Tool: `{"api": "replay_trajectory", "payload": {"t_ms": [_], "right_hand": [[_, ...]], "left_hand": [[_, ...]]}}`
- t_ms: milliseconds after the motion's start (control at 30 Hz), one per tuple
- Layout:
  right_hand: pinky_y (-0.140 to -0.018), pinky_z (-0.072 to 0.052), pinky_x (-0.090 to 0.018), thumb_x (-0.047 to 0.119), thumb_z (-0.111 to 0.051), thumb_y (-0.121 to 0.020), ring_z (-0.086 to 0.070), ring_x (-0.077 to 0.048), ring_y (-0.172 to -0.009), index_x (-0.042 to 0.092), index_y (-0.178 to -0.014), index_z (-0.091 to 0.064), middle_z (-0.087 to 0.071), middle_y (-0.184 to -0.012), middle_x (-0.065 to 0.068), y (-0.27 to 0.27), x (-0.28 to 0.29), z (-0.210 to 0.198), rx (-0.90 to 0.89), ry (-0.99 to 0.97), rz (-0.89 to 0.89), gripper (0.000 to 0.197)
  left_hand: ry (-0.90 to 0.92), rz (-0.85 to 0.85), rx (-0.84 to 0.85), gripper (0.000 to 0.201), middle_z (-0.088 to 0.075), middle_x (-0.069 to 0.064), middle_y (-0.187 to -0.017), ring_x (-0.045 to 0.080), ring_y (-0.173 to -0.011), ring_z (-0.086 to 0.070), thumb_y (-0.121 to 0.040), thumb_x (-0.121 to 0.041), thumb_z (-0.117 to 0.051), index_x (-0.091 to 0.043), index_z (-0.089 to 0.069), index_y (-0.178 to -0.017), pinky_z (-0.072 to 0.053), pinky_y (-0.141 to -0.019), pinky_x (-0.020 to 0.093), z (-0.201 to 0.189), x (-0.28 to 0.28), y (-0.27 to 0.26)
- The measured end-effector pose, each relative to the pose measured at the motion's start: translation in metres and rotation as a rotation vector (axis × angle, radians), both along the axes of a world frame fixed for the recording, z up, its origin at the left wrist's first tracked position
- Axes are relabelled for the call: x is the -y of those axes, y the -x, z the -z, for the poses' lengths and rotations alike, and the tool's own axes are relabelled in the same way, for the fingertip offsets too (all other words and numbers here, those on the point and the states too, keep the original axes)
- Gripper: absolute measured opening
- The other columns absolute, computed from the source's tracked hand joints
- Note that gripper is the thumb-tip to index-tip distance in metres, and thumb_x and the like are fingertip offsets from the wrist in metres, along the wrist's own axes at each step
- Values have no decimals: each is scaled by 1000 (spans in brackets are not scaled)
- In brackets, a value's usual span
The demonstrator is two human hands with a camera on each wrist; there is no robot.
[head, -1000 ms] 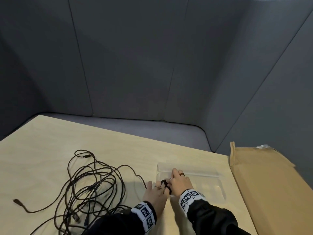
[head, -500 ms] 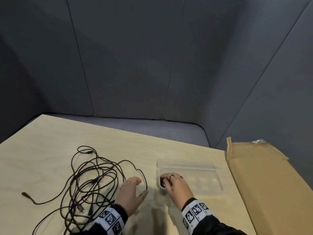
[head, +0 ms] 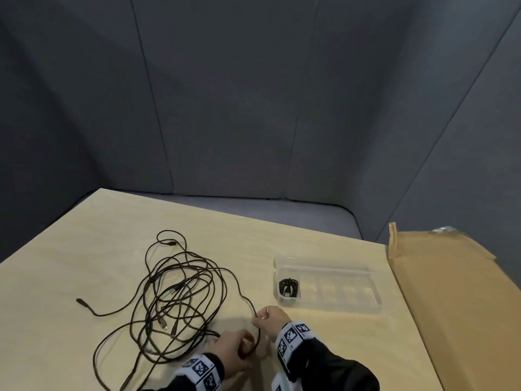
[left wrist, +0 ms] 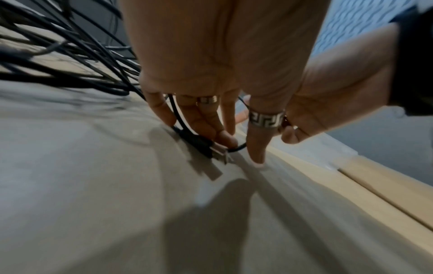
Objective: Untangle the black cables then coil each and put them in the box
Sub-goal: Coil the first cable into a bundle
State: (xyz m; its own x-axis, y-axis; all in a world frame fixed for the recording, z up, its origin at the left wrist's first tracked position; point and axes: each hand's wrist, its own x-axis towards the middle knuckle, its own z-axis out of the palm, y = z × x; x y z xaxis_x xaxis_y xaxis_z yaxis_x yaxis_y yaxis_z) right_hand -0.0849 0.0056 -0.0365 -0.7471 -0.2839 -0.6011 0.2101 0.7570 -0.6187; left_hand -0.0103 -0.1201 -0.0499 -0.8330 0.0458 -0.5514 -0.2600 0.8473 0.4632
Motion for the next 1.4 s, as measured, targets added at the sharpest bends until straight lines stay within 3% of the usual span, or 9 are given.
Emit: {"api": "replay_trajectory", "payload": {"t_ms": [67,167,467,767,833,1000,1167,1267,1400], "right_hand": [[-69,-44,-27,23,-62,-83,-51,-11,-64,20,-70,-55,-55,-73,0,-9,0,-4,41,126,12,15],[-64,-46,-23,16,-49,-93,-62,-15,-71,14,-79,-54,-63,-75,-2,-22,-3,-41,76,438,83,14],[-63,-54,-27,14,-45,-96,-62,-20,-67,9,-86,-53,-54,-64,-2,-38,-48,-219,-295,1002,240,14],[-64,-58,-36,16,-37,-99,-53,-13,-57,17,-88,-53,-47,-62,3,-46,-122,-317,-699,1239,414,20],[-58,-57,-31,18,-38,-100,-51,-9,-53,20,-87,-53,-47,-61,7,-43,-153,-333,-826,1208,473,20],[-46,-54,-28,23,-52,-88,-52,-12,-46,14,-83,-53,-50,-58,2,-36,-220,-306,-714,902,558,11],[-61,-50,-39,16,-47,-96,-57,-22,-63,2,-86,-57,-58,-74,-12,-40,-268,-212,-436,77,445,20],[-87,-43,-34,61,-21,-92,-56,-24,-107,15,-121,-51,-56,-117,-4,-47,-281,-184,-551,-618,183,62],[-109,-26,-23,86,-27,-70,-30,-1,-132,39,-143,-22,-33,-140,17,-69,-229,-192,-637,40,45,87]], "left_hand": [[93,90,-65,27,-53,-4,-118,18,-122,-46,-83,-34,-56,-37,-56,-110,-32,-104,34,-2,-1,-10],[105,42,-218,19,-43,-16,-93,11,-115,-44,-86,-26,-46,-38,-41,-72,-32,-94,36,-8,9,-22],[-136,-270,-677,37,-59,-13,-78,3,-73,-55,-88,-1,-51,-37,-46,-83,-37,-63,14,-89,69,-15],[3,-235,-634,26,-70,-9,-91,15,-96,-63,-89,-8,-52,-33,-55,-95,-41,-81,23,-120,91,1],[155,-227,-602,19,-69,-11,-87,17,-95,-63,-92,-17,-49,-33,-58,-97,-40,-83,26,-123,93,2],[-304,-185,-401,17,-51,-7,-70,10,-63,-48,-92,-16,-54,-22,-50,-77,-47,-59,28,-149,76,-2],[-652,-138,-193,36,-37,-5,-60,12,-54,-35,-70,-44,-64,-12,-53,-81,-40,-54,28,-194,22,0],[-808,-95,-193,37,-29,-9,-54,9,-47,-26,-68,-47,-57,-10,-55,-74,-37,-47,21,-222,-20,2],[-1027,13,-119,32,-25,-6,-57,10,-48,-21,-83,-38,-51,-10,-68,-83,-35,-51,21,-248,-76,-2]]}}
